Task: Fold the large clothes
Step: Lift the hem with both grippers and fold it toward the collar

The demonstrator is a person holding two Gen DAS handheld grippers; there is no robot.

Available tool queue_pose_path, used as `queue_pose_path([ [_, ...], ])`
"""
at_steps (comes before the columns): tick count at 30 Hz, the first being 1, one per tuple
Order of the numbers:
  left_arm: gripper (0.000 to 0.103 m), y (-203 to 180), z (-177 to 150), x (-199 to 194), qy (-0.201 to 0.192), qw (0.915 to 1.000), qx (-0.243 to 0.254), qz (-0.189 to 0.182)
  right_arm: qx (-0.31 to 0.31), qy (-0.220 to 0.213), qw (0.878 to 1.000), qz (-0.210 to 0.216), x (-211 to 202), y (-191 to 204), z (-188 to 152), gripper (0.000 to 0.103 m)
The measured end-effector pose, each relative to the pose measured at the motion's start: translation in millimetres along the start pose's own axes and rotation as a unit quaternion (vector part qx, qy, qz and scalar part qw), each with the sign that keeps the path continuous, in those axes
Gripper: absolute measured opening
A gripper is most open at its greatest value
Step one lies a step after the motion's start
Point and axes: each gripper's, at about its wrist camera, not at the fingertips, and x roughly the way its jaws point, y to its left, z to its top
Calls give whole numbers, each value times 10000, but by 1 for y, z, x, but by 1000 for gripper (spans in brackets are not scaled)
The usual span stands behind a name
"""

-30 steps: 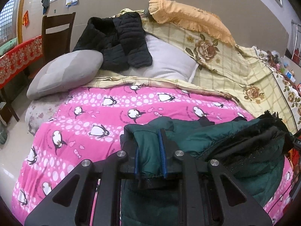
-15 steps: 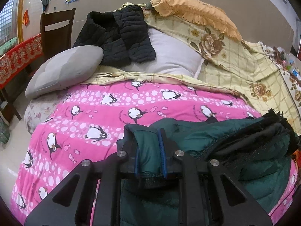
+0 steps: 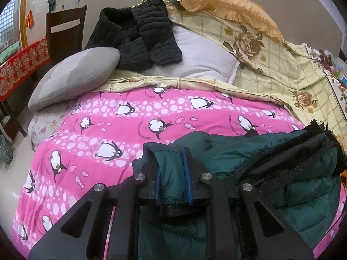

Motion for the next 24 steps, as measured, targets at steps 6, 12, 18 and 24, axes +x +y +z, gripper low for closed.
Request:
queue_pose_path([
  [6,17,-2,0,11,71,9999,20,97,-119,116,9997,-192,16,7,0,21],
  [12,17,-1,-1,15,87,9999,12,106,-127,184,9995,-202,21,5,3,21],
  [18,17,-1,0,21,134,9998,-127,111,-127,233,9993,-247,21,8,5,23],
  [24,17,-1,0,21,162,9997,-137,103,-215,163,9996,-67,-3,13,11,34],
])
